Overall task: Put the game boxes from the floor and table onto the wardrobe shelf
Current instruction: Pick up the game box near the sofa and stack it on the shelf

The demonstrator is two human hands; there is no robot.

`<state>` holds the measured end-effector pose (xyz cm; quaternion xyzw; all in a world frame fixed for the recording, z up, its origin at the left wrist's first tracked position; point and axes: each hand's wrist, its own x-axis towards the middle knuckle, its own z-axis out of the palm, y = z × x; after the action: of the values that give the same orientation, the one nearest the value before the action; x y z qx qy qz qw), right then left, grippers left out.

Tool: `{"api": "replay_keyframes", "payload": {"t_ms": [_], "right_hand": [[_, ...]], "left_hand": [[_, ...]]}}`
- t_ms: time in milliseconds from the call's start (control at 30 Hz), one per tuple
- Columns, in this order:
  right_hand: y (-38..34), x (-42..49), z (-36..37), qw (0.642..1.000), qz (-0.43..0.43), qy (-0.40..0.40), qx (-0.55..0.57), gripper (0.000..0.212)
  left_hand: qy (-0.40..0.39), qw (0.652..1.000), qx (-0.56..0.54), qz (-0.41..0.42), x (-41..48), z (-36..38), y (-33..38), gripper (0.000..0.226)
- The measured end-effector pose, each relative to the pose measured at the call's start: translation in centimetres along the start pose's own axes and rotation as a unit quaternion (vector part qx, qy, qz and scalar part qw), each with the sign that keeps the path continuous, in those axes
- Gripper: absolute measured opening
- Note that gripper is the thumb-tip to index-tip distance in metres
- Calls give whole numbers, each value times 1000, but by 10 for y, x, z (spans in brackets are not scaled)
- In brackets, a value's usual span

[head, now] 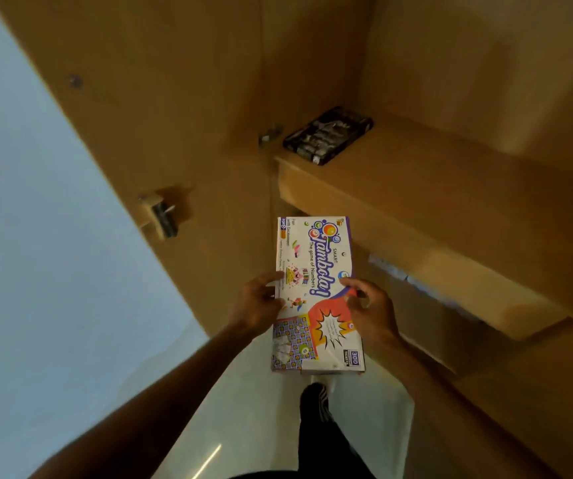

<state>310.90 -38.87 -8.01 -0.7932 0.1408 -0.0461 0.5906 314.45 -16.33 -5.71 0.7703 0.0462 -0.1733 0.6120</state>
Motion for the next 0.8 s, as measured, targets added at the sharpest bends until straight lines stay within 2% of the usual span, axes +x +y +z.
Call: {"api": "replay_keyframes", "payload": {"t_ms": [100, 333, 533, 600, 667, 733, 800], "right_hand": [[-13, 79, -11, 1000, 7, 16, 25, 28], [-45, 252, -37, 1000, -12, -5, 0, 26], [-79, 368, -37, 1000, -25, 14, 0, 25], [-89, 400, -36, 999, -31, 19, -9, 25], [-98, 429, -34, 999, -28, 16, -8, 25], [-101, 449, -33, 1000, -20, 9, -8, 27], [-100, 465, -32, 1000, -14, 8, -9, 27]], "left_hand": [[-1, 1000, -8, 25, 77, 15, 35, 50], [44, 997, 30, 55, 221, 40, 116, 49], [73, 992, 43, 99, 324, 39, 181, 48], [29, 993, 33, 106, 354, 35, 197, 52], [-61, 994, 23, 87, 380, 31, 210, 71], [-144, 982, 88, 82, 400, 24, 216, 94], [-194, 955, 201, 103, 419, 18, 218, 103]]}}
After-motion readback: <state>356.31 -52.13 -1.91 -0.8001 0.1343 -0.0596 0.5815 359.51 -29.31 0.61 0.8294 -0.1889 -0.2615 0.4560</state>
